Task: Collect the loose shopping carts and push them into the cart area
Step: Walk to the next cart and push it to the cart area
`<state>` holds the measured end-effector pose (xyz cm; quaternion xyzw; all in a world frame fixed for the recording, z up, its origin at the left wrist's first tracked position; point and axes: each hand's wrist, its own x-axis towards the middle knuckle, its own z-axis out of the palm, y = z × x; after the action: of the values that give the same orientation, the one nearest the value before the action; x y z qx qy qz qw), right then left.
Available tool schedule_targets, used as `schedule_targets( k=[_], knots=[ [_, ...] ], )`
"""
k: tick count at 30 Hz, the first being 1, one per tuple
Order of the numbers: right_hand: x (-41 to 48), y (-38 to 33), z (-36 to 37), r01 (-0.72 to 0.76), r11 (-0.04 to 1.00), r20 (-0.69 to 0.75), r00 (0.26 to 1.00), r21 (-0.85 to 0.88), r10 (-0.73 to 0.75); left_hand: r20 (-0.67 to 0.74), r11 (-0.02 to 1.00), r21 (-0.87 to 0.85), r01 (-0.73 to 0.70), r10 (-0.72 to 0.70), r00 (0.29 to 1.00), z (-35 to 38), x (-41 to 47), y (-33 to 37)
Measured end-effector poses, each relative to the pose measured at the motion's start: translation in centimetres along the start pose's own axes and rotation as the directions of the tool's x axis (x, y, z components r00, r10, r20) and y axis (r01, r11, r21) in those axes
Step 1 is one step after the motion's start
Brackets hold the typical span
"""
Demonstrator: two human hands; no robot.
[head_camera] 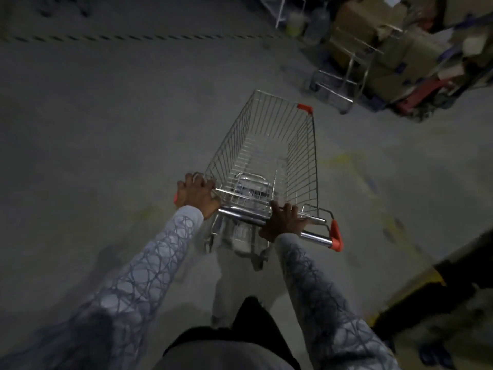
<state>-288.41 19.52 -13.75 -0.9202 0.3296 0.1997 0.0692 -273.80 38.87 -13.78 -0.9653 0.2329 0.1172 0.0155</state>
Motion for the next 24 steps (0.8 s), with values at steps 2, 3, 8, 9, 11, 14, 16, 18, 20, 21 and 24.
schedule_targets(
  k=[2, 3, 8, 9, 11, 14, 16, 18, 20, 21, 24],
  knots=[
    [4.8, -1.5, -2.0, 0.062, 0.998, -0.032, 0.998, -0.013, -0.062, -0.004, 0.999, -0.013, 0.032, -0.033, 0.999, -0.8, 4.4, -0.6],
    [7.5, -2.4, -2.9, 0.104, 0.995, -0.04, 0.994, -0.01, -0.104, -0.012, 0.998, -0.022, 0.051, -0.051, 0.999, -1.2, 7.0, -1.2],
    [21.9, -9.1, -8.5, 0.229, 0.971, -0.164, 0.958, -0.061, -0.236, -0.035, 0.988, -0.043, 0.149, -0.15, 0.988, -4.2, 21.5, -5.3],
    [24.7, -10.6, -9.7, 0.239, 0.97, -0.171, 0.954, -0.055, -0.245, -0.029, 0.984, -0.055, 0.17, -0.171, 0.985, -4.9, 24.2, -6.1],
    [30.1, -13.5, -12.0, 0.262, 0.965, -0.172, 0.95, -0.014, -0.261, -0.042, 0.976, -0.051, 0.21, -0.212, 0.976, -6.2, 29.1, -7.4],
    [37.2, -17.4, -16.0, 0.298, 0.951, -0.119, 0.944, -0.084, -0.307, -0.026, 0.957, -0.058, 0.283, -0.285, 0.958, -7.8, 35.6, -9.2],
    [41.2, -19.3, -18.1, 0.346, 0.93, -0.109, 0.927, -0.121, -0.359, -0.002, 0.943, -0.058, 0.327, -0.327, 0.945, -8.6, 39.1, -9.9],
    [45.2, -21.1, -19.9, 0.381, 0.921, -0.089, 0.918, -0.074, -0.387, 0.028, 0.92, -0.052, 0.388, -0.387, 0.922, -9.7, 42.5, -10.6],
    [49.4, -23.1, -21.4, 0.434, 0.9, -0.085, 0.896, -0.047, -0.436, 0.037, 0.89, -0.066, 0.451, -0.45, 0.893, -10.5, 45.9, -11.5],
    [51.6, -24.3, -22.1, 0.462, 0.885, -0.089, 0.881, -0.061, -0.465, 0.029, 0.876, -0.079, 0.477, -0.476, 0.879, -10.8, 47.6, -12.1],
    [58.4, -28.7, -23.8, 0.54, 0.827, -0.125, 0.82, -0.155, -0.559, -0.03, 0.847, -0.102, 0.522, -0.527, 0.849, -11.5, 53.3, -14.6]
  ],
)
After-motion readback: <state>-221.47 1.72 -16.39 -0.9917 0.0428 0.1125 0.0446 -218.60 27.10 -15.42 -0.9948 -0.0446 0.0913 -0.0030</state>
